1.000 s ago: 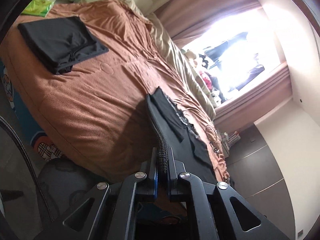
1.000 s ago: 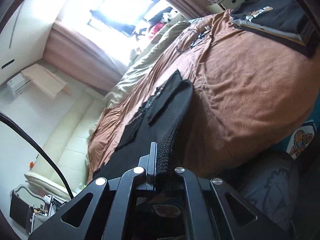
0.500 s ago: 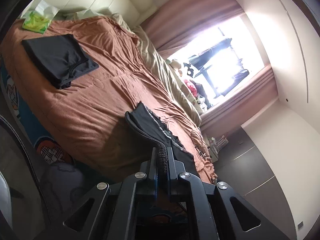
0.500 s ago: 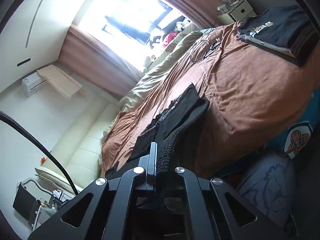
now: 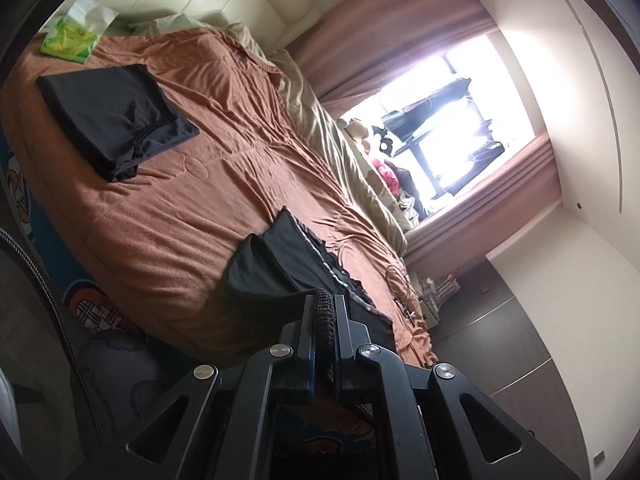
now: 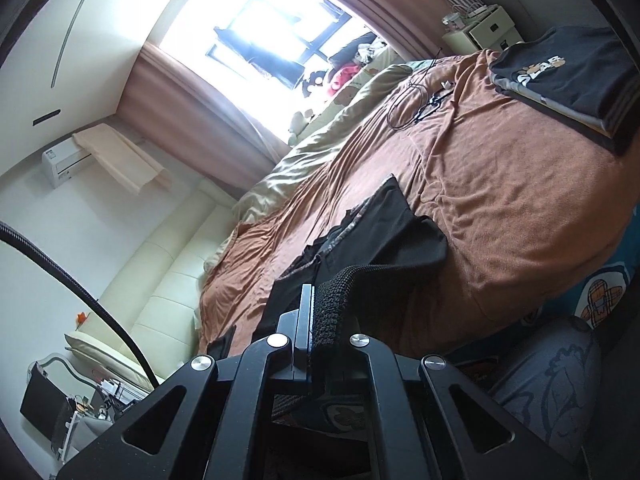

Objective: Fold small clothes
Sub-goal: 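Lift the hem with both grippers and fold it over toward the collar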

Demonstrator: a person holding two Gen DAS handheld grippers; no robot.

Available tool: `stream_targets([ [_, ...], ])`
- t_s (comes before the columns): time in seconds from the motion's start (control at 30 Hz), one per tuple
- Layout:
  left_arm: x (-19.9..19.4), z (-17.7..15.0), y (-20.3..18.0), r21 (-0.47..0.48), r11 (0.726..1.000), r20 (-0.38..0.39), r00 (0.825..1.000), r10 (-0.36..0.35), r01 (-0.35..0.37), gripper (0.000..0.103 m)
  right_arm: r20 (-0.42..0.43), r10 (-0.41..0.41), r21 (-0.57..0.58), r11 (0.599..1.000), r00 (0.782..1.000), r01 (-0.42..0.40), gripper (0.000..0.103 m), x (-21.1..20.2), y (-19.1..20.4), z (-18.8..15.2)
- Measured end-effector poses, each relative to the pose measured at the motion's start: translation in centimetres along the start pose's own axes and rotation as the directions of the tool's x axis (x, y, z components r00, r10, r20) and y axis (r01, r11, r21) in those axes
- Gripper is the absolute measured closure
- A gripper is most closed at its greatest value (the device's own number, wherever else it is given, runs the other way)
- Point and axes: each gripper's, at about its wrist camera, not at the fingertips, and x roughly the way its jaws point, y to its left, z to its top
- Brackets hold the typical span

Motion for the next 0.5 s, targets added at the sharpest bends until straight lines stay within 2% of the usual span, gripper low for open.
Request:
stream_targets([
  [0.5,11.2,5.4,1.3,-0.006,0.992,-0.078,0.989,0.122,-0.123,0.097,-0.072,-0.063,0.033,0.997,0.995,0.065,0.103,12.7,-1.4,6.7],
])
